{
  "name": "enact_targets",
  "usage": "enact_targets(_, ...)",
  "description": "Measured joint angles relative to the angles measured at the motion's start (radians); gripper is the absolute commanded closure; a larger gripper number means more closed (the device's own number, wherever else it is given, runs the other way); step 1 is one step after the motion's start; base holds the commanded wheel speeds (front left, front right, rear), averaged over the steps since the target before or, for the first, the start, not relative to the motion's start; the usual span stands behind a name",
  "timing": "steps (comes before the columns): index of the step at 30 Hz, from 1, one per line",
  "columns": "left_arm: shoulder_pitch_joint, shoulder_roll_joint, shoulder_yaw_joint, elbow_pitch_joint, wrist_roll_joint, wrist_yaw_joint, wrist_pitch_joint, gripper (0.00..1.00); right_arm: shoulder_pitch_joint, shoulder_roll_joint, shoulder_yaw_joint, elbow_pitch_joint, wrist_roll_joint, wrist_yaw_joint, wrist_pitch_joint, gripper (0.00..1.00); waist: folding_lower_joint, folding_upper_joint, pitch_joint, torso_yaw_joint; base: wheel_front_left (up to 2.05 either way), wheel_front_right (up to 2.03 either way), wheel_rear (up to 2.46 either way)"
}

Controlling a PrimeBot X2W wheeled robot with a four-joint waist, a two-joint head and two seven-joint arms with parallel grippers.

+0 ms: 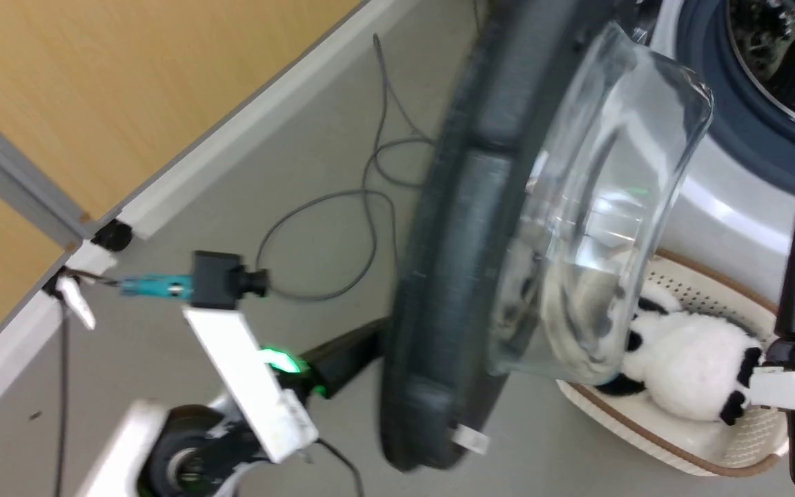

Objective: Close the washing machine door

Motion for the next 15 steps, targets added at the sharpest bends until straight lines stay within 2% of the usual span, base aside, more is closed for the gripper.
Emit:
enact_targets(6, -0.046, -0.032, -0.111, 0.03, -0.005, 0.0, -0.071, 1.0, 0.01, 0.0, -0.001, 0.0, 0.015, 0.0, 0.0, 0.0, 0.0, 0.0, -0.017, -0.068, 0.0, 0.0, 0.0)
enact_targets(15, -0.115, -0.101, -0.244, 0.13, -0.04, 0.0, -0.176, 1.0, 0.01, 0.0, -0.002, 0.001, 0.038, 0.0, 0.0, 0.0, 0.0, 0.0, -0.027, -0.239, 0.0, 0.0, 0.0)
